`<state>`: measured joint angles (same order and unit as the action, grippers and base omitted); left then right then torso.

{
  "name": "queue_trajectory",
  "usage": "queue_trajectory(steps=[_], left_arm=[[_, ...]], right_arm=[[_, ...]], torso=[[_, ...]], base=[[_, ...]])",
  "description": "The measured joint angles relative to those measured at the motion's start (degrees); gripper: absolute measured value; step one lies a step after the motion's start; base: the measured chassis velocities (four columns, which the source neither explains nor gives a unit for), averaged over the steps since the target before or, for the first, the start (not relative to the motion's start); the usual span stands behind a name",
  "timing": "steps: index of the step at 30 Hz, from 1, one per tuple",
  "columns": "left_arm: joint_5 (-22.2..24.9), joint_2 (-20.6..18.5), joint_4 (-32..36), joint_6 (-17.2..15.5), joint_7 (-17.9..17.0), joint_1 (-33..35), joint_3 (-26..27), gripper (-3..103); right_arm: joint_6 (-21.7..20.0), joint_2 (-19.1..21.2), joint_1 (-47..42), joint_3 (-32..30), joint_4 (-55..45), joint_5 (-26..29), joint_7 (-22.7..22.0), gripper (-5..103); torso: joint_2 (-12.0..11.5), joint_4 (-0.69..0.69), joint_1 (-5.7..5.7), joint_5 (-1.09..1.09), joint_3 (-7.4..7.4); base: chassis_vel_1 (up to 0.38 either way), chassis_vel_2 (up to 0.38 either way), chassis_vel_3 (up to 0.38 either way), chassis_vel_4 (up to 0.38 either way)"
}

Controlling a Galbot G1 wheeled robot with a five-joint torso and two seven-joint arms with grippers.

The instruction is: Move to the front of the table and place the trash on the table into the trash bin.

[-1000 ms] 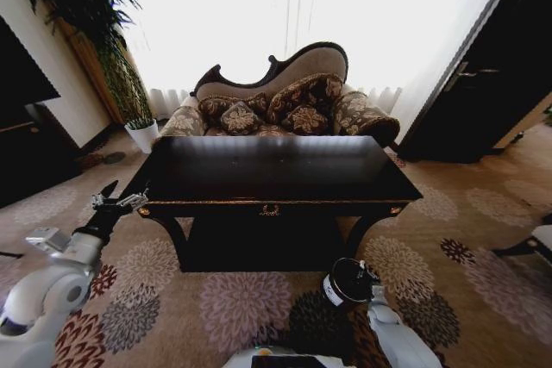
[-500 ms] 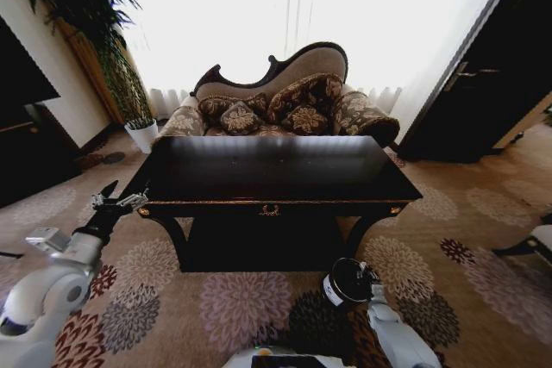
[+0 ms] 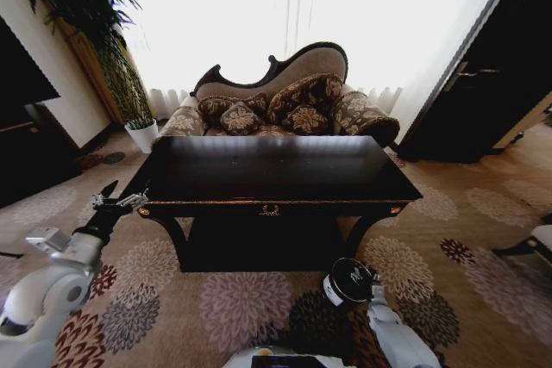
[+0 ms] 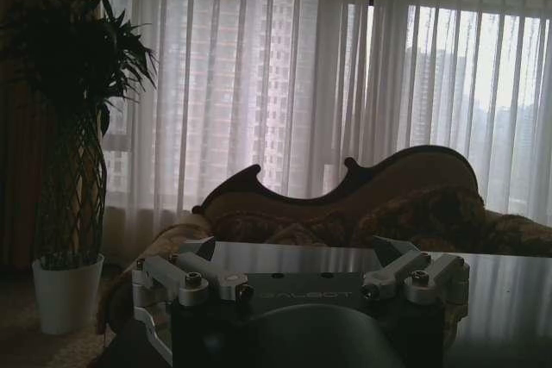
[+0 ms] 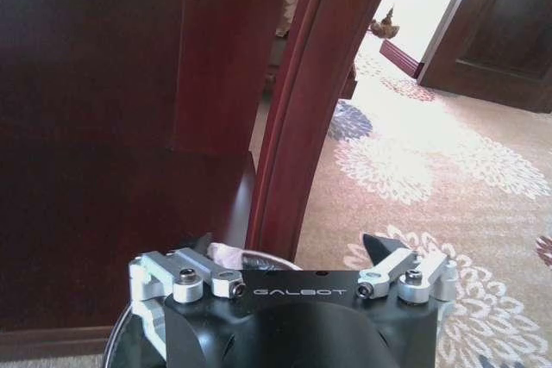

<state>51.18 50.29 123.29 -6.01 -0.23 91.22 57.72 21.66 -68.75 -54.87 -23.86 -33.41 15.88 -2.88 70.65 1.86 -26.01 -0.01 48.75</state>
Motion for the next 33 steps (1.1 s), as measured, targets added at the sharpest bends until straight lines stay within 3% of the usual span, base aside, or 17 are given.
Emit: queue_trajectory(steps=[5,6,7,8,9,12,17,28,32,33], left_arm=[[0.0,0.0,0.0,0.0,0.0,0.0,0.0,100],[0.0,0.0,0.0,0.0,0.0,0.0,0.0,100],[0.0,0.0,0.0,0.0,-0.01,0.0,0.0,100],[0.0,0.0,0.0,0.0,0.01,0.0,0.01,100],[0.0,0.0,0.0,0.0,0.01,0.0,0.0,100],[0.0,0.0,0.0,0.0,0.01,0.0,0.0,100],[0.0,0.0,0.0,0.0,-0.01,0.0,0.0,100],[0.0,0.0,0.0,0.0,-0.01,0.0,0.01,100],[0.0,0.0,0.0,0.0,0.01,0.0,0.0,100],[0.0,0.0,0.0,0.0,0.01,0.0,0.0,100]], right_arm=[[-3.42,-0.07,-0.28,0.41,-1.64,2.63,0.01,100],[-5.52,-0.14,-0.85,0.61,-2.92,5.06,0.12,100],[-13.81,-0.36,-3.1,1.48,-8.11,13.65,0.16,100],[-17.14,-0.56,-3.56,1.63,-9.79,17.19,0.04,100],[-17.84,-0.67,-3.18,1.58,-9.87,18.72,-0.04,100],[-17.87,-0.6,-2.31,1.39,-8.65,19.59,-0.08,100],[-18.39,-0.1,-1.27,1.49,-7.15,24.9,-0.06,100],[-13.08,-0.63,-2.22,1.29,-8.6,18.29,0.1,100],[-6.79,-1.37,-8.76,0.05,-15.89,13.74,2.16,100],[-6.79,-1.37,-8.76,0.05,-15.89,13.74,2.16,100]], torso=[[0.0,-0.01,0.0,-0.02,0.0],[0.0,-0.01,0.0,-0.04,0.0],[0.0,0.02,0.0,0.01,0.0],[0.0,0.03,0.0,0.08,0.0],[0.0,0.03,0.0,0.06,0.0],[0.02,-0.02,0.01,-0.05,-0.01],[0.01,0.02,0.0,0.0,0.0],[0.01,0.0,0.0,0.0,0.0],[0.01,-0.02,0.0,0.01,0.0],[0.01,-0.02,0.0,0.01,0.0]], base=[[0.0,0.0,0.0,0.0],[0.0,0.0,0.0,0.0],[0.0,0.0,0.0,0.0],[0.0,0.0,0.0,0.0],[0.0,0.0,0.0,0.0],[0.0,0.0,0.0,0.0],[0.0,0.0,0.0,0.0],[0.0,0.0,0.0,0.0],[0.0,0.0,0.0,0.0],[0.0,0.0,0.0,0.0]])
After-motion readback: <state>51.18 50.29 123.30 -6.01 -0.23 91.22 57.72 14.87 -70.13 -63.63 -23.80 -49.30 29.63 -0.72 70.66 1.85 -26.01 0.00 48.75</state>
